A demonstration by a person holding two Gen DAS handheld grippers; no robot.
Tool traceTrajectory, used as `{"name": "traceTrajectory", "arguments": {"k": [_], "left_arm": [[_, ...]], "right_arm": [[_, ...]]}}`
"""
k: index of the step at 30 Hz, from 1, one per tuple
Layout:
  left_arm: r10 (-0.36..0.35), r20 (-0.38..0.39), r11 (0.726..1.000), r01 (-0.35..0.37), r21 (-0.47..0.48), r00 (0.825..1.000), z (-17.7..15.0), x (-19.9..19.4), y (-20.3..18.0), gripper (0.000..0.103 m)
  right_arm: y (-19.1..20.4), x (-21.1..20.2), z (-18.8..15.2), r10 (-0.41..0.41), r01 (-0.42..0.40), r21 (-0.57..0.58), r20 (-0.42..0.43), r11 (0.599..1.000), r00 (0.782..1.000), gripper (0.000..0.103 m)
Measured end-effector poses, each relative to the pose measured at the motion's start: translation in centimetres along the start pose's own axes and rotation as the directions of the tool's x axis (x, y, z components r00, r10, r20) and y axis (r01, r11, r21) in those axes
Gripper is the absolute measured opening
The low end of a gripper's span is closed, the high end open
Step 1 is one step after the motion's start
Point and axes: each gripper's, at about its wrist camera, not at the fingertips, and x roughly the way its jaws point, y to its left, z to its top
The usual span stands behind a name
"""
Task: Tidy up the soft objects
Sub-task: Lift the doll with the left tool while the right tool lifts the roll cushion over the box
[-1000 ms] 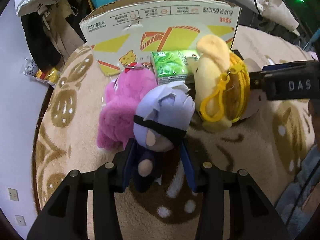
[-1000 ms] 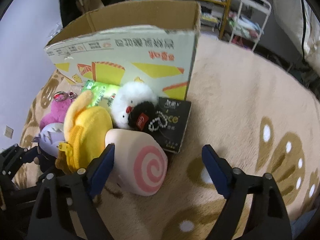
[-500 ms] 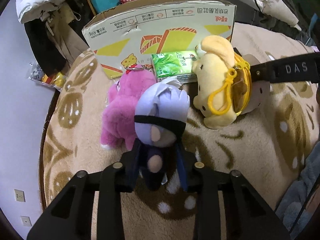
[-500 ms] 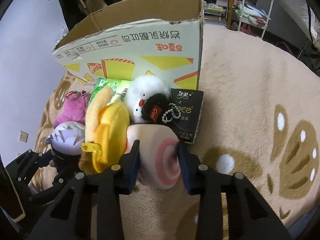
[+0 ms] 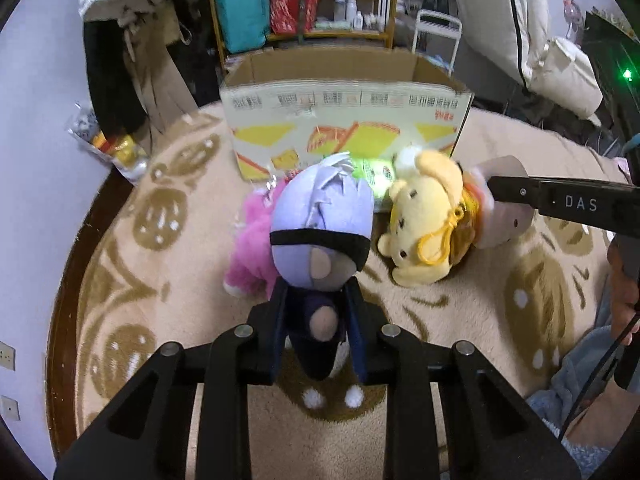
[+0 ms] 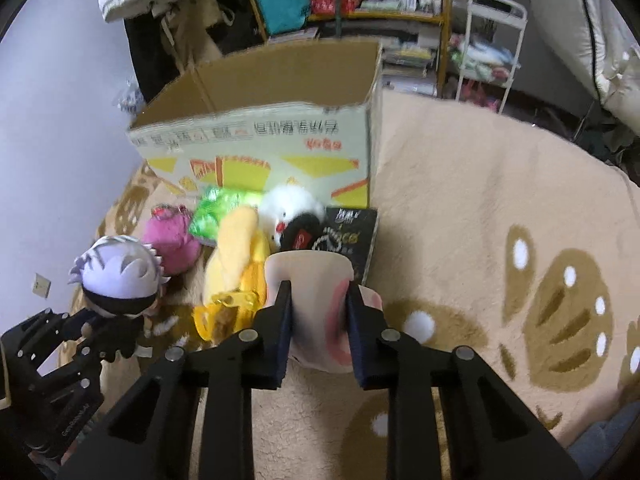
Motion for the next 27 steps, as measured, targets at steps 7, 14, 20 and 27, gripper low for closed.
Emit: {"name": "traceTrajectory", "arguments": {"k": [7,14,20,27], "left_arm": [[0.036,0.237,0.999,-0.033,-0.018,0.971,0.8,-6.2,0.3,0.026],[0.074,0.384,0.997,-0.075,-0.012,0.921,1.4,-10.8,-0.1,0.026],[0.081,0.465,0.996,-0.089,-0.003,0.881,3.3,-13.6,0.1,0.026],[0.094,0.536,0.993,-0.118,0.009,0.839,7.8,-15.3,0.4,0.026]], "right_arm": [[0.2,-4.8,-0.3,-0.003,0.005,-0.013,0.157,1.0,0.988,0.023],[0.9,-10.3,0.0,-0.007,0.018,-0.025,0.374,1.0,0.927,0.02],[1.9,-12.8,1.3,-0.004,0.039,-0.068,0.453,0.997,0.891,0.02],[2.6,-15.2,5.0,0.017,0.036,-0.093,0.512,0.995,0.859,0.02]]}}
